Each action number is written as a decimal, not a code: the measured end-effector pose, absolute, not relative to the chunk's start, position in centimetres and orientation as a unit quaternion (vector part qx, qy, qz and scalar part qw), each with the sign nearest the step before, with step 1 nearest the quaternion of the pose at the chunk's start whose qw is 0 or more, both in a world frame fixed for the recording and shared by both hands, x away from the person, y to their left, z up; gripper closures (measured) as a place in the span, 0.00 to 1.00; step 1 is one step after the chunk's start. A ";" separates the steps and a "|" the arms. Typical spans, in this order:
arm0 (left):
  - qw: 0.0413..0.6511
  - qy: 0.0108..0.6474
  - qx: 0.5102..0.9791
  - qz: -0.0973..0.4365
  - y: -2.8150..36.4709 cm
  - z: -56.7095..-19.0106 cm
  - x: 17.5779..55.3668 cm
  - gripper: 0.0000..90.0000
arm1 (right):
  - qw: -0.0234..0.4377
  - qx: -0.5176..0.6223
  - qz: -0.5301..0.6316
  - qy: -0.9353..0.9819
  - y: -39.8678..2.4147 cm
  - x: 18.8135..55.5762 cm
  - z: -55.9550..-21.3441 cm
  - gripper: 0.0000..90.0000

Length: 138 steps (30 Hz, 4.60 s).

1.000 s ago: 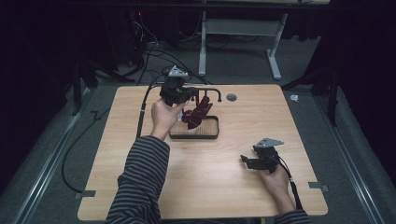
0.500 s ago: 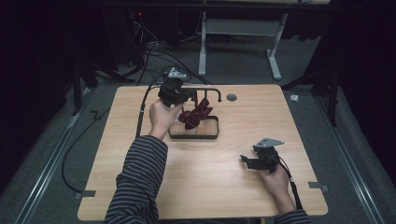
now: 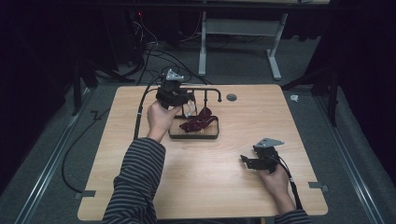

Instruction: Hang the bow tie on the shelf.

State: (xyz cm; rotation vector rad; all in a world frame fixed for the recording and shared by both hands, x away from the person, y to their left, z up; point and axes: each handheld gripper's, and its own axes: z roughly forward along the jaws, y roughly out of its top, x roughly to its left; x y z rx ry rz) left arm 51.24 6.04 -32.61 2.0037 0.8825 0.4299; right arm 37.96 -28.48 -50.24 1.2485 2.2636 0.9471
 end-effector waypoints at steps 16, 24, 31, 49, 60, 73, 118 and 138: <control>0.456 0.356 0.794 0.190 8.0 -31.8 49.1 0.61 | 0.194 0.445 0.338 0.806 -28.5 38.0 -50.3 0.33; 0.451 0.352 0.796 0.197 8.7 -31.8 48.3 0.59 | 0.193 0.446 0.338 0.806 -28.5 38.0 -50.3 0.33; 0.453 0.348 0.796 0.202 9.2 -31.3 47.5 0.58 | 0.192 0.445 0.338 0.806 -28.5 38.0 -50.2 0.33; 0.450 0.352 0.795 0.203 10.5 -31.9 46.0 0.57 | 0.193 0.446 0.338 0.806 -28.5 38.0 -50.2 0.32; 0.442 0.342 0.798 0.226 10.8 -32.1 44.8 0.56 | 0.194 0.445 0.338 0.806 -28.5 38.0 -50.3 0.32; 0.446 0.344 0.793 0.233 12.1 -32.0 43.6 0.56 | 0.194 0.445 0.337 0.807 -28.5 38.0 -50.2 0.32; 0.465 0.370 0.772 0.226 15.5 -33.9 40.1 0.58 | 0.194 0.444 0.337 0.807 -28.5 38.0 -50.2 0.32; 0.472 0.394 0.760 0.212 17.1 -36.4 38.5 0.58 | 0.195 0.445 0.338 0.806 -28.5 38.0 -50.3 0.32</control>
